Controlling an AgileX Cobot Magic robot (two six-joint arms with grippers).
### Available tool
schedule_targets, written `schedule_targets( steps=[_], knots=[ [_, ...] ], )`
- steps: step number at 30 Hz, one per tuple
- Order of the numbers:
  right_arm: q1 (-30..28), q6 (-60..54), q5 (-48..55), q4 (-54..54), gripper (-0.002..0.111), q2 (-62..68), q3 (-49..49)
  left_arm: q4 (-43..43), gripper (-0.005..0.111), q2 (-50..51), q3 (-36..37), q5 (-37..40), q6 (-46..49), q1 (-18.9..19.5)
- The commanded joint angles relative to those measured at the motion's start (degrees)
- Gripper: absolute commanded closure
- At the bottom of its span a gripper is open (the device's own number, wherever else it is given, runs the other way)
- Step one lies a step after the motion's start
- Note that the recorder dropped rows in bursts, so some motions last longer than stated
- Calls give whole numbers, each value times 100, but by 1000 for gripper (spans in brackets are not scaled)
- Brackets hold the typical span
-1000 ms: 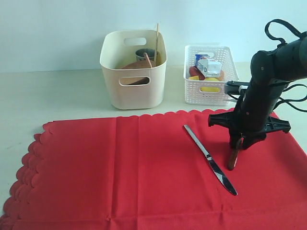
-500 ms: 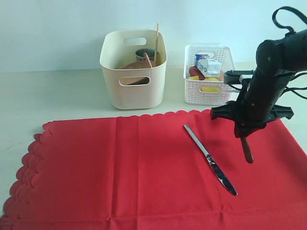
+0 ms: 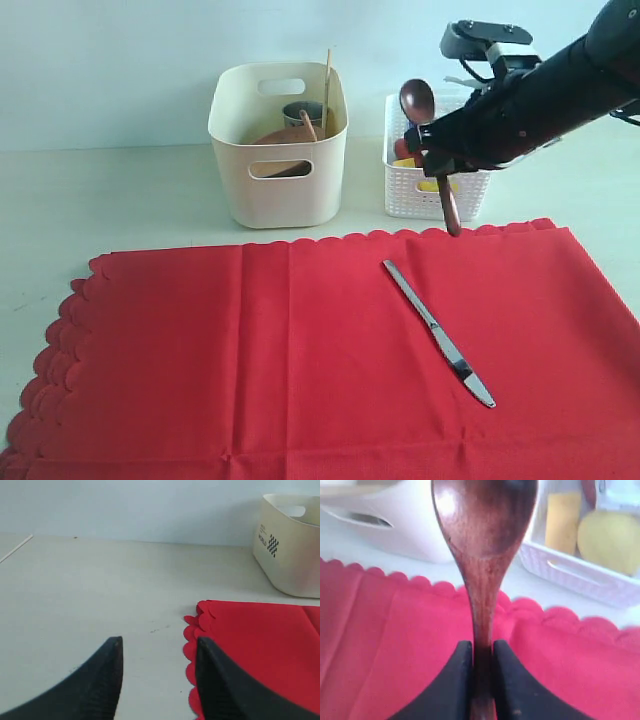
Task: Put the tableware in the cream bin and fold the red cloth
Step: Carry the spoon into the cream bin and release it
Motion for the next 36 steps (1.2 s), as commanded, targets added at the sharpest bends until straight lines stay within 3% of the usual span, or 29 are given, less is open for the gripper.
schedule_targets(
  steps=[1, 5, 7, 14, 21, 29, 36],
  knots=[
    [-13, -1885, -639, 1487, 108, -38, 0, 4, 61, -35, 14, -33, -29, 15],
    [-13, -3088, -1240, 2572, 108, -15, -156, 4, 61, -35, 14, -33, -29, 15],
    [-13, -3646, -977, 2638, 108, 93, -574, 4, 61, -35, 14, -33, -29, 15],
    [-13, -3738, 402, 3065, 108, 1490, -2795, 4, 61, -35, 14, -33, -29, 15],
    [-13, -4370, 971, 4134, 108, 2673, -4155, 4, 61, -35, 14, -33, -29, 15],
    [-13, -4370, 1183, 4208, 108, 3664, -5146, 4, 61, -35, 14, -33, -29, 15],
    [-13, -4409, 1273, 4152, 105, 4078, -5344, 4, 61, -35, 14, -33, -29, 15]
  ],
)
